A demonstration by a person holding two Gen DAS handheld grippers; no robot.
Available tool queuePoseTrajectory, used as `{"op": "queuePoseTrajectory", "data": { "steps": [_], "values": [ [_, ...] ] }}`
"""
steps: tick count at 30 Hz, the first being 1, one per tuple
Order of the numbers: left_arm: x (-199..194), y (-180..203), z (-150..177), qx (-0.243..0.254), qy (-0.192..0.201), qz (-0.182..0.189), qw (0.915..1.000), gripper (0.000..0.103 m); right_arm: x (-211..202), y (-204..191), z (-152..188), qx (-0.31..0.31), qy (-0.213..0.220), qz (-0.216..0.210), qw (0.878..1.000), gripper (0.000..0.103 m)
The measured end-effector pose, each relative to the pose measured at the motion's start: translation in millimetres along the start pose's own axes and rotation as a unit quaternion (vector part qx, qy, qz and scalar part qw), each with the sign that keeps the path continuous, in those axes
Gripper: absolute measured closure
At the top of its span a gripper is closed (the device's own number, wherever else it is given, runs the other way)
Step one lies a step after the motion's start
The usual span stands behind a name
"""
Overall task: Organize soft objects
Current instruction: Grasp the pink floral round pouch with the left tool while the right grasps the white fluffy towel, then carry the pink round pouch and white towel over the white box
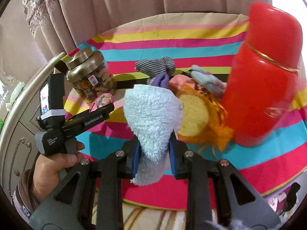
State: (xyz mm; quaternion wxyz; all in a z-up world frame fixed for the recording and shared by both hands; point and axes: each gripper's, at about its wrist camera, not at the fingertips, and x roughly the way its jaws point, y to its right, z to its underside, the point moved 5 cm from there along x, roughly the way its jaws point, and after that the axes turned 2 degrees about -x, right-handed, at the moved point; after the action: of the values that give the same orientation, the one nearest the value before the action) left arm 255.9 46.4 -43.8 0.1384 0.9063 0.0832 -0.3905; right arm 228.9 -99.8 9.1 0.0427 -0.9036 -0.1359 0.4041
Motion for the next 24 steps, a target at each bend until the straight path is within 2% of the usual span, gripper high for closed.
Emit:
{"op": "queuePoseTrajectory", "data": {
  "steps": [6, 11, 17, 24],
  "values": [
    [-36, 21, 5, 0.015, 0.021, 0.021, 0.9994, 0.032, -40, 29, 15, 0.024, 0.014, 0.014, 1.0, 0.073],
    [-52, 47, 9, 0.03, 0.028, 0.045, 0.9982, 0.032, -82, 67, 34, 0.048, 0.025, 0.043, 0.998, 0.073],
    [-79, 78, 25, 0.049, 0.032, 0.079, 0.9952, 0.032, -132, 137, 67, 0.097, 0.027, 0.108, 0.989, 0.073],
    [-104, 115, 46, 0.076, 0.025, 0.113, 0.9904, 0.032, -169, 212, 123, 0.156, -0.005, 0.181, 0.971, 0.073]
  ]
}}
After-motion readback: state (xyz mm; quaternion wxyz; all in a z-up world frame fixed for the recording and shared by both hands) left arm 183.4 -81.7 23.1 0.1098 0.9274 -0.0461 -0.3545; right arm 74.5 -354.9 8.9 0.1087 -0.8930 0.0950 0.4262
